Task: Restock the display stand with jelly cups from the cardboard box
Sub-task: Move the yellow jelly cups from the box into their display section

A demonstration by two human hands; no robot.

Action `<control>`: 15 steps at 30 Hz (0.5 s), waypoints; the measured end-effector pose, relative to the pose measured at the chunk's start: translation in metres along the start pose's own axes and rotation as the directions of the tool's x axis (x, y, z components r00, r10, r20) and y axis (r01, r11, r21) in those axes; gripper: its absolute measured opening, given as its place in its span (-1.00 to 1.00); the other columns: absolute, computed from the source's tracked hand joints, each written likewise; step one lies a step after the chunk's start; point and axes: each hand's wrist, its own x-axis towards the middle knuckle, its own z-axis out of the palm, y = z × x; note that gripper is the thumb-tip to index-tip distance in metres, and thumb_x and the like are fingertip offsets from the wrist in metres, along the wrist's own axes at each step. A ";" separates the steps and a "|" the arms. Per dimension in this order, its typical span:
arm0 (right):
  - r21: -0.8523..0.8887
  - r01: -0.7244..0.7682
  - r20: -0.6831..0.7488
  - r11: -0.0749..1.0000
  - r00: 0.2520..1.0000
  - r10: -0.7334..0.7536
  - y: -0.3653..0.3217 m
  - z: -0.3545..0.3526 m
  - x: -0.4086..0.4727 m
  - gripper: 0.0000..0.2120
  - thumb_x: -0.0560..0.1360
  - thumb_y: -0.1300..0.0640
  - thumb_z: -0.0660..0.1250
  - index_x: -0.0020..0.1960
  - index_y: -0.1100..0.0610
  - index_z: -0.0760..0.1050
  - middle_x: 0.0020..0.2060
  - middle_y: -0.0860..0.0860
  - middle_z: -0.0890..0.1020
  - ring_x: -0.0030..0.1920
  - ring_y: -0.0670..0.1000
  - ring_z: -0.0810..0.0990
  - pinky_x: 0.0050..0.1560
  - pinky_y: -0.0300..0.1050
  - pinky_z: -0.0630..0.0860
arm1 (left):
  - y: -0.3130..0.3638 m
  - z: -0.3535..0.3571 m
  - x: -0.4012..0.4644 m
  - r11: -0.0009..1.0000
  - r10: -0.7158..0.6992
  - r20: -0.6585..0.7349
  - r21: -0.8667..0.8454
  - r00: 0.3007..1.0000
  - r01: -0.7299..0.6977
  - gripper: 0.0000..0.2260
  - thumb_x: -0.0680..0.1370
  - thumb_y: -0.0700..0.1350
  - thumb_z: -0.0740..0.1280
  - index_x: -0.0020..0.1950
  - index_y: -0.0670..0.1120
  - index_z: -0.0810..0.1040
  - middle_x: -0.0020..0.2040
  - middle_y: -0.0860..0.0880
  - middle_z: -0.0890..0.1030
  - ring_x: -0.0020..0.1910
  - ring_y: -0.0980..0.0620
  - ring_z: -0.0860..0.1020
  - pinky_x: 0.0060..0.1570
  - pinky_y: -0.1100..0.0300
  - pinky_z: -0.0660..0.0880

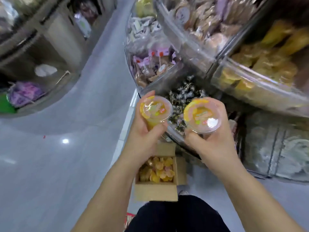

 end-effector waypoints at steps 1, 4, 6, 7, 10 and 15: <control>-0.002 0.036 -0.047 0.999 0.998 -0.036 -0.012 -0.011 0.004 -0.45 0.25 0.37 0.29 0.05 -0.17 0.32 -0.13 -0.40 0.51 -0.11 -0.35 0.50 -0.12 -0.55 0.38 | 0.013 0.010 0.010 1.000 0.026 0.064 -0.003 0.998 -0.026 -0.49 0.38 -0.26 0.28 0.28 0.10 0.32 0.01 0.31 0.56 0.02 0.40 0.49 0.02 0.49 0.38; -0.012 0.079 -0.161 0.997 0.984 -0.080 -0.035 -0.046 0.015 -0.52 0.25 0.31 0.31 0.04 -0.11 0.31 -0.17 -0.38 0.51 -0.14 -0.33 0.49 -0.13 -0.51 0.39 | 0.045 0.044 0.036 0.995 0.098 0.231 0.012 0.968 -0.103 -0.52 0.41 -0.22 0.35 0.28 0.08 0.33 0.06 0.32 0.58 0.13 0.33 0.50 0.08 0.45 0.39; -0.032 0.103 -0.211 0.994 0.971 -0.108 -0.045 -0.071 0.021 -0.55 0.26 0.30 0.32 0.03 -0.08 0.31 -0.19 -0.36 0.50 -0.16 -0.32 0.48 -0.14 -0.51 0.39 | 0.058 0.071 0.053 0.983 0.169 0.263 0.027 0.950 -0.182 -0.53 0.35 -0.26 0.46 0.18 0.03 0.41 0.00 0.18 0.61 0.05 0.20 0.56 0.04 0.35 0.45; -0.040 0.123 -0.225 0.992 0.966 -0.129 -0.048 -0.083 0.024 -0.55 0.26 0.32 0.32 0.03 -0.05 0.32 -0.18 -0.34 0.51 -0.16 -0.31 0.49 -0.13 -0.51 0.39 | 0.062 0.085 0.061 0.976 0.202 0.265 0.023 0.943 -0.216 -0.53 0.32 -0.31 0.50 0.12 -0.02 0.41 -0.05 0.13 0.60 -0.01 0.17 0.57 -0.01 0.33 0.47; -0.023 0.165 -0.262 0.986 0.951 -0.165 -0.054 -0.117 0.037 -0.55 0.22 0.37 0.29 0.03 0.02 0.40 -0.16 -0.21 0.53 -0.14 -0.27 0.51 -0.07 -0.43 0.42 | 0.069 0.126 0.083 0.954 0.286 0.290 0.001 0.913 -0.300 -0.54 0.32 -0.35 0.50 0.03 -0.07 0.34 -0.07 -0.01 0.56 -0.09 0.15 0.54 -0.06 0.31 0.46; 0.028 0.059 -0.376 0.998 0.926 -0.045 -0.046 -0.173 0.069 -0.58 0.26 0.34 0.52 -0.06 0.03 0.39 -0.15 -0.03 0.53 -0.22 -0.27 0.54 -0.22 -0.42 0.46 | 0.069 0.182 0.120 0.978 0.191 0.312 0.022 0.931 -0.208 -0.46 0.31 -0.17 0.43 0.20 -0.09 0.25 0.06 0.14 0.54 0.01 0.24 0.53 -0.02 0.41 0.45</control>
